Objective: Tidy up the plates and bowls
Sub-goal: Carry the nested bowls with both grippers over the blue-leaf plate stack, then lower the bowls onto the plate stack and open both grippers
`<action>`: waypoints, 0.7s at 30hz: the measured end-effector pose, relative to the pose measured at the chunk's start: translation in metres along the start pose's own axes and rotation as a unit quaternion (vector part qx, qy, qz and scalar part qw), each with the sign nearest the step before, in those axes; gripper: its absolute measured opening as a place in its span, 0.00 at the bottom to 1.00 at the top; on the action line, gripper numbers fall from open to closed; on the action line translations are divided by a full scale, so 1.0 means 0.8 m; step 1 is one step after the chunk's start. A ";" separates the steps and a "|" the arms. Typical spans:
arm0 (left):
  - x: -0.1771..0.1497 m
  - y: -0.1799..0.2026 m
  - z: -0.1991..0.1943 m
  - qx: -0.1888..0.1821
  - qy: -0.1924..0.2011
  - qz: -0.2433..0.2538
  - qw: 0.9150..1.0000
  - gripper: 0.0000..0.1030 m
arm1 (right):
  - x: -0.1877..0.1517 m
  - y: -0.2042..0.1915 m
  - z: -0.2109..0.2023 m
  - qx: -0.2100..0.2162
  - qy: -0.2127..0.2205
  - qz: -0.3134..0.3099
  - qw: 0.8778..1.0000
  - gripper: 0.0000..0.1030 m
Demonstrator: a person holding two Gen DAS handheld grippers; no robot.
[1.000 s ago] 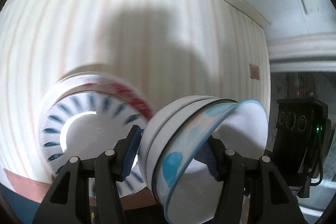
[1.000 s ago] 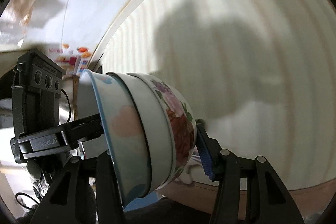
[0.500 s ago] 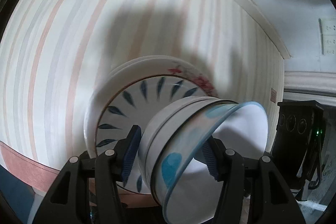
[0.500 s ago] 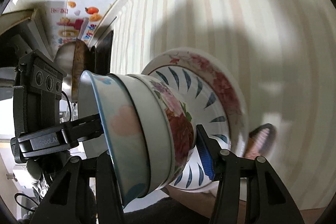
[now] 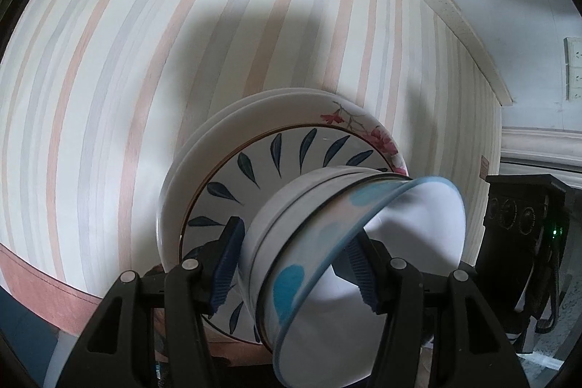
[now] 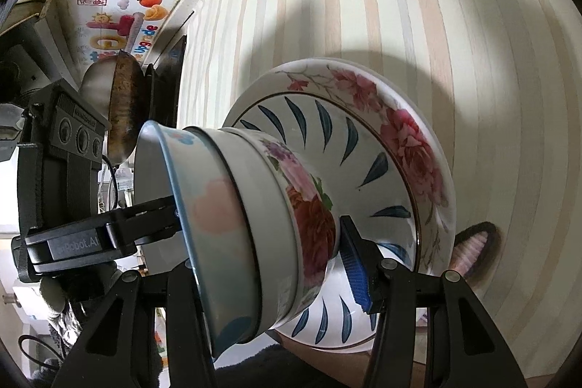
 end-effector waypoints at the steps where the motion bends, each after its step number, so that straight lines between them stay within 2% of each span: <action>1: 0.001 -0.001 0.000 0.000 0.000 0.001 1.000 0.52 | 0.002 -0.001 0.002 -0.001 0.000 0.000 1.000 0.53; 10: -0.004 0.004 -0.003 0.009 0.003 0.005 1.000 0.52 | -0.003 -0.004 -0.001 -0.014 -0.001 -0.004 1.000 0.52; 16: -0.018 0.011 -0.026 0.054 0.042 0.026 0.997 0.52 | -0.009 -0.017 -0.020 -0.042 0.019 -0.017 0.999 0.53; 21: -0.037 0.018 -0.057 0.103 0.093 0.054 0.989 0.52 | -0.018 -0.038 -0.050 -0.093 0.049 -0.040 0.994 0.53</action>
Point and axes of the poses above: each gripper's, at about its wrist camera, not at the fingertips, and z roughly the way its jaws point, y to its right, x to its top, the point moved 3 cm from there along z, roughly the way its jaws point, and after that the axes turned 12 degrees about x, right-handed, at the moved point
